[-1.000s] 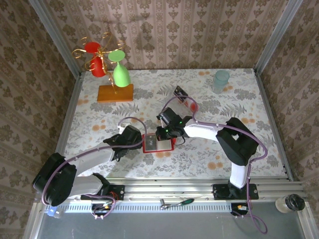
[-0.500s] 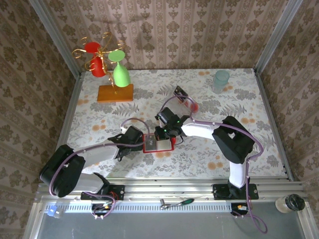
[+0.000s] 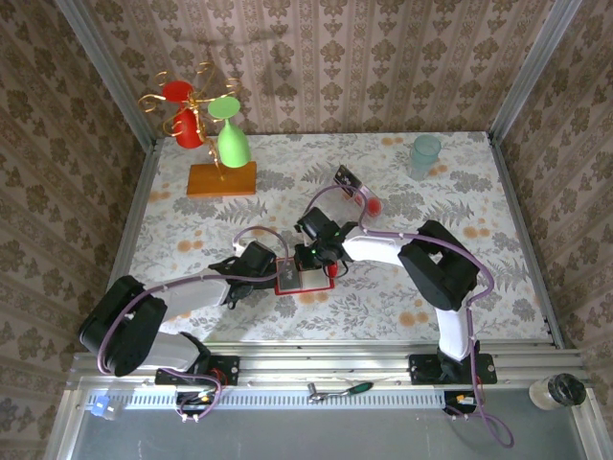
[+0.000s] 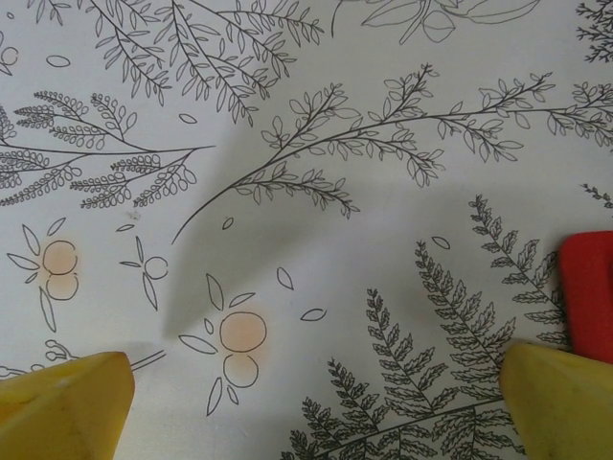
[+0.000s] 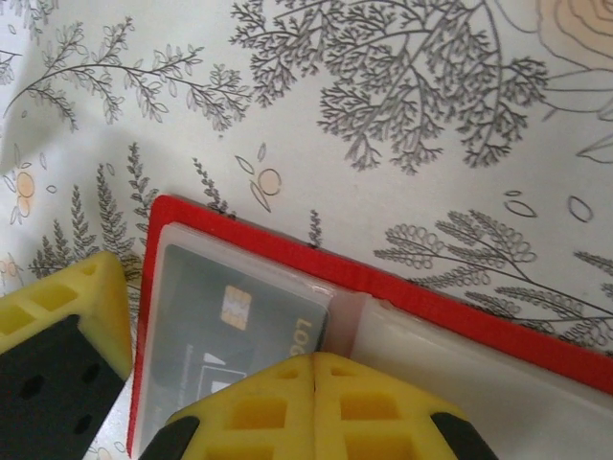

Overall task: Put the credit cards into the card holder
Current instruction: Insert the credit card into the card slot, then move the card holder to the center of the table.

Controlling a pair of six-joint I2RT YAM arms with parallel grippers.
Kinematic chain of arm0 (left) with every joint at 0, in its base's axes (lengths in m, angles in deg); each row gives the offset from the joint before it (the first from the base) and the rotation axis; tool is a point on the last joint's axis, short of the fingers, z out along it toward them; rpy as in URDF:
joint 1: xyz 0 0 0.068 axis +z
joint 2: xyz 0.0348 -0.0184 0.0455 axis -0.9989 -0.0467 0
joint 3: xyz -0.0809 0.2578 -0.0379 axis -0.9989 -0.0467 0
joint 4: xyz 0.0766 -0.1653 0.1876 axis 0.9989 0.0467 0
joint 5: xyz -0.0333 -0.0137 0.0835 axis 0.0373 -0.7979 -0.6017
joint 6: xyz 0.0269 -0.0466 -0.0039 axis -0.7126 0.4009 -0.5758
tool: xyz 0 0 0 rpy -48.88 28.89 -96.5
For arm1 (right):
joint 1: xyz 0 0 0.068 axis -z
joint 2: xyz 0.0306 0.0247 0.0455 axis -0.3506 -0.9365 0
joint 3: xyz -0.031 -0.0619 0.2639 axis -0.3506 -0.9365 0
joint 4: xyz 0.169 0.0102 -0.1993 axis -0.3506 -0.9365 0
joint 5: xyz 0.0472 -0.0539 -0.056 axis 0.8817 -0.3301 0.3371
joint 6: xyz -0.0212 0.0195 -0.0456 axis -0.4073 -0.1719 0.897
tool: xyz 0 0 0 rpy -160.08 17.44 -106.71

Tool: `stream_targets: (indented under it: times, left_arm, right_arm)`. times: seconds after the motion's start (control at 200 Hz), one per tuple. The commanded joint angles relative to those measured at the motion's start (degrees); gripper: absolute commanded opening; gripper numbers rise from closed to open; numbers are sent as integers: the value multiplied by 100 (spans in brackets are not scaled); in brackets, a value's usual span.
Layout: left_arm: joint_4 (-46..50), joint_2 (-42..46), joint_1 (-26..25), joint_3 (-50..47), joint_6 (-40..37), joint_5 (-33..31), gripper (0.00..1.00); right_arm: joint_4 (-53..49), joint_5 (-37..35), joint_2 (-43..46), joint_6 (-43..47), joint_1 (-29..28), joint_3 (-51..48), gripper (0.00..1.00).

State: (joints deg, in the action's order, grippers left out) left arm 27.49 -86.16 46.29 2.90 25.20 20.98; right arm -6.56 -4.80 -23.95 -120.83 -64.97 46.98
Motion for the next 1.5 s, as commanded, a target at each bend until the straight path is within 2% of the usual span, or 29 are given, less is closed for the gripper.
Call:
stream_targets:
  times: [0.0, 0.675, 0.83, 1.19, 1.3, 1.495]
  left_arm:
    - [22, -100, 22, 87, -85, 107, 100]
    - [120, 23, -1, 166, -84, 102, 100]
    - [279, 323, -6, 157, -68, 15, 100]
    - [435, 955, 88, 219, -243, 193, 100]
    - [279, 1099, 109, 194, -277, 382, 100]
    - [44, 1171, 114, 207, -322, 620, 100]
  right_arm:
    - [-68, 157, -118, -30, -64, 156, 2]
    - [-193, 102, 629, 48, -68, -90, 5]
    - [-340, -80, 1092, 155, -1, -285, 15]
    - [-624, -794, 2143, 315, 364, -1197, 54]
    - [-657, -989, 2257, 334, 421, -1453, 59]
    - [-451, -925, 2067, 267, 463, -1630, 58]
